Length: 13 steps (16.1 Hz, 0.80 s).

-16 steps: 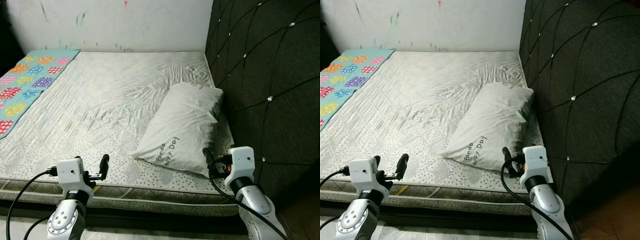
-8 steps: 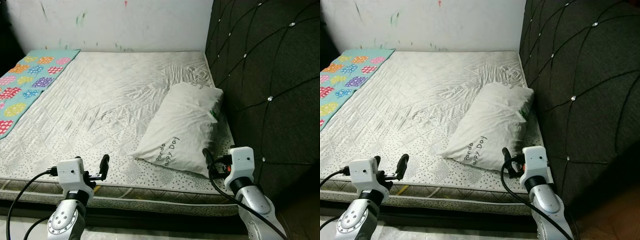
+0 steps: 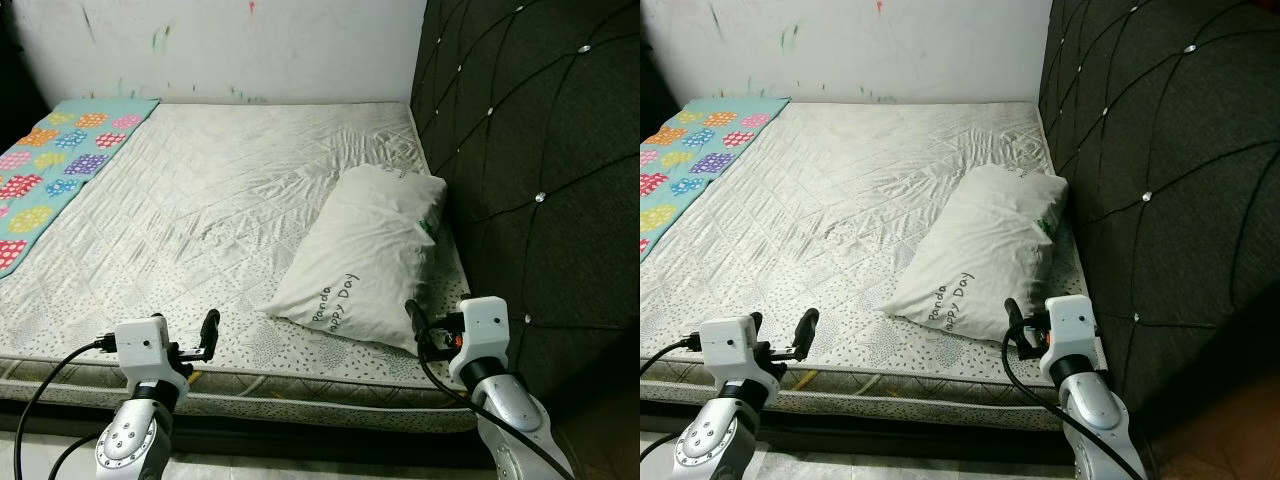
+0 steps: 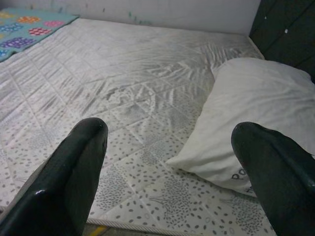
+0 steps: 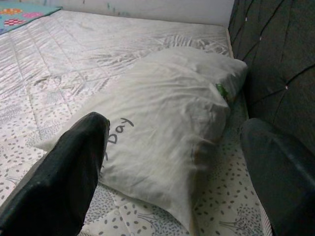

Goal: Clean up the room

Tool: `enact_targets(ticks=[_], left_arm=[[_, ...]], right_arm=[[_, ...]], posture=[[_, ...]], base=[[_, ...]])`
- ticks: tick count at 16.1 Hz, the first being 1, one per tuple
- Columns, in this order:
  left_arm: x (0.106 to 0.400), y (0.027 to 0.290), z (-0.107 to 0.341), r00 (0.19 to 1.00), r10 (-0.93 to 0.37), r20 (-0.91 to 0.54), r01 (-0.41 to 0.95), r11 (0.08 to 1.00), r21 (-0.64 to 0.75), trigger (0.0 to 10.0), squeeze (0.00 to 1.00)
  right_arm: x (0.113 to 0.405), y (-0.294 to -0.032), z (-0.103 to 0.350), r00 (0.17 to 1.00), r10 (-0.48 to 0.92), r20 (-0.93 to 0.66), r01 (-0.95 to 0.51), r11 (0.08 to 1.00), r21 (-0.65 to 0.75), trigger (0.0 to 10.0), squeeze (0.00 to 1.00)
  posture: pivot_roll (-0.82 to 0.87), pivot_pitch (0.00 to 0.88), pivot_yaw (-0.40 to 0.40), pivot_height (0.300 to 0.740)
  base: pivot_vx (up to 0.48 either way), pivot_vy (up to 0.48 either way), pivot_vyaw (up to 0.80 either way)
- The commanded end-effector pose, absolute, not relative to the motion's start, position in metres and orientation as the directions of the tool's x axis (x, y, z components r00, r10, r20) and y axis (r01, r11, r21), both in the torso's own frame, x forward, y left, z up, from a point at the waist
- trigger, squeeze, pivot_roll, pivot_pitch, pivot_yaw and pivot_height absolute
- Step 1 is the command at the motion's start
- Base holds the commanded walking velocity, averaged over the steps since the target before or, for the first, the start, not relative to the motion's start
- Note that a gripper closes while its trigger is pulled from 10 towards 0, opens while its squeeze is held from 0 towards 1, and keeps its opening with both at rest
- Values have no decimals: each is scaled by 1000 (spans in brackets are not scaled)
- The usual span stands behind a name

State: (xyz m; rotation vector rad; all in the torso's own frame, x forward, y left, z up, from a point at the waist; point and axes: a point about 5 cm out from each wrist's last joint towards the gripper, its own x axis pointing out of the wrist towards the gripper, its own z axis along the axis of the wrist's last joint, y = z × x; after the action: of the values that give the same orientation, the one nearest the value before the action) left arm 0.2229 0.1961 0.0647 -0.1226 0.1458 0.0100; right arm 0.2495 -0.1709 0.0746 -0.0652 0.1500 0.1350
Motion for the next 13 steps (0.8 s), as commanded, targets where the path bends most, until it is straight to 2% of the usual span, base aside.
enact_targets(ticks=[1,13], left_arm=[[222,196,64,988,-3,-154,-15,993,-114,10000,0],[225,195,65,989,-18,-148,0,993,-118,10000,0]], right_arm=[[249,-167,77,978,146,-152,-155,986,-52,10000,0],[250,-166,76,976,146,-161,-157,986,-59,10000,0]], posture=[[-102,0,37,740],[-103,0,37,740]], base=[[0,0,0],[0,0,0]])
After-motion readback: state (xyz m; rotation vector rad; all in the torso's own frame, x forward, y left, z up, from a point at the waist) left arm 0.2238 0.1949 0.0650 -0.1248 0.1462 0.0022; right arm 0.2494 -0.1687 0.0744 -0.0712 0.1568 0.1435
